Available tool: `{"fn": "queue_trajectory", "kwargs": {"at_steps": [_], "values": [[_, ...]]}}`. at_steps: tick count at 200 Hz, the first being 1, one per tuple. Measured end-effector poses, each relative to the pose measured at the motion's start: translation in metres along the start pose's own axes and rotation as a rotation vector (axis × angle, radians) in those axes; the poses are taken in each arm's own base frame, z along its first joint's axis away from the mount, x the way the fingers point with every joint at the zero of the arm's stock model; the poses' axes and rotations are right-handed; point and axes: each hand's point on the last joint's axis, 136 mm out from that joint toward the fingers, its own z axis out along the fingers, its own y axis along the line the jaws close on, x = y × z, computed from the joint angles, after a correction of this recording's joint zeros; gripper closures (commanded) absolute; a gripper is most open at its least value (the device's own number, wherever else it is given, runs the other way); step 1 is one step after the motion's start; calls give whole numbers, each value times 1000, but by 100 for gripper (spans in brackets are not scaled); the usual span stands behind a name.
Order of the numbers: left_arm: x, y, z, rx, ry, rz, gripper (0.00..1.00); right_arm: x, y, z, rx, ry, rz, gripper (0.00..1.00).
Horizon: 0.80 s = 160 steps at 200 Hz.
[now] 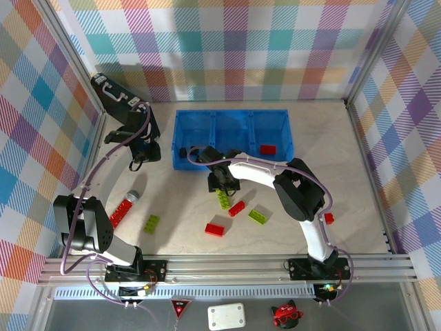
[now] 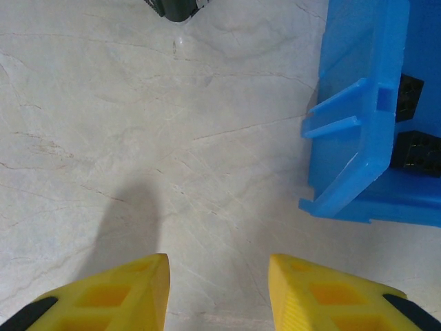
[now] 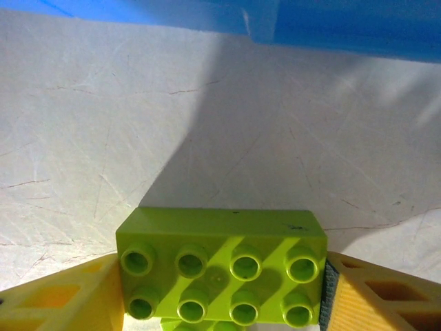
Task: Sort the legos into containers by color
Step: Pick up the lego from the center of the table, then place the lego in the container.
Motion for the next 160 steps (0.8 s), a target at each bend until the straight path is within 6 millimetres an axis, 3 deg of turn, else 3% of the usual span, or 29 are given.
{"fn": "queue_trajectory", "kwargs": {"at_steps": [59,114,160], "values": [[0,0,0,-1,1,0,58,-3,1,-9,-13,-17,1,36],[0,0,0,-1,1,0,58,-18,-3,-50,-19,-95,-23,37],[0,0,0,-1,1,0,58,-47,-11,-75,-31,-157,-32,37]]}}
